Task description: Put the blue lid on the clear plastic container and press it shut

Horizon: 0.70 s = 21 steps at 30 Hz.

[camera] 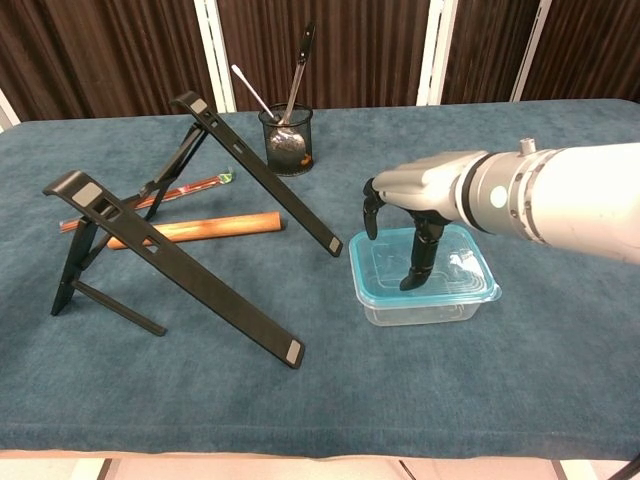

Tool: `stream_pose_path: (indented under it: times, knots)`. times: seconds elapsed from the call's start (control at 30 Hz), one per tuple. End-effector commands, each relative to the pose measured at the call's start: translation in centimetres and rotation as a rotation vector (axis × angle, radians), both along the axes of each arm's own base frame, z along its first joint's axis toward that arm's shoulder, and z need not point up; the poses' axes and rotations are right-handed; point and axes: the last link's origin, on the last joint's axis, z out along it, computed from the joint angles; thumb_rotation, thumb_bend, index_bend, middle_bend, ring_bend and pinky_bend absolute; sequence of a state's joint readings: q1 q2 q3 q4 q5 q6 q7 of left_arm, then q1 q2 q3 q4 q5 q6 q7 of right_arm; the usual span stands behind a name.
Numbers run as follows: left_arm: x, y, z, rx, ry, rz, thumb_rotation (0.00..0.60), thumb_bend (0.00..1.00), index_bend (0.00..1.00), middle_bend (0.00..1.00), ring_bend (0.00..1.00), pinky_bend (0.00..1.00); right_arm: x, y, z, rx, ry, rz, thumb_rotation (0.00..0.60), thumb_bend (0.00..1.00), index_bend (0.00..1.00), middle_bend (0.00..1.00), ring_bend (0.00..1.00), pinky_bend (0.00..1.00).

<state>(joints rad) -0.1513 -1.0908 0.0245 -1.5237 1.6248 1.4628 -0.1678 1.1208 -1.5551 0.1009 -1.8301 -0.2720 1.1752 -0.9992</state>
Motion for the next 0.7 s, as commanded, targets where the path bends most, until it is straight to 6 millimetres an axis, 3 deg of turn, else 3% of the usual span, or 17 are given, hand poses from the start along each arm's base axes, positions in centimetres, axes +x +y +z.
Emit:
stream_pose_path:
  times: [0.03, 0.7]
  knots:
    - [-0.01, 0.00, 0.01, 0.000, 0.000, 0.001, 0.600, 0.43, 0.00, 0.00, 0.00, 0.08, -0.06, 0.01, -0.05, 0.002, 0.001, -0.001, 0.600, 0.17, 0.43, 0.03, 0.00, 0.03]
    - [0.00, -0.03, 0.05, -0.001, -0.003, 0.000, 0.600, 0.43, 0.00, 0.00, 0.00, 0.08, -0.43, 0.15, -0.49, 0.006, -0.002, -0.001, 0.600, 0.17, 0.44, 0.03, 0.00, 0.03]
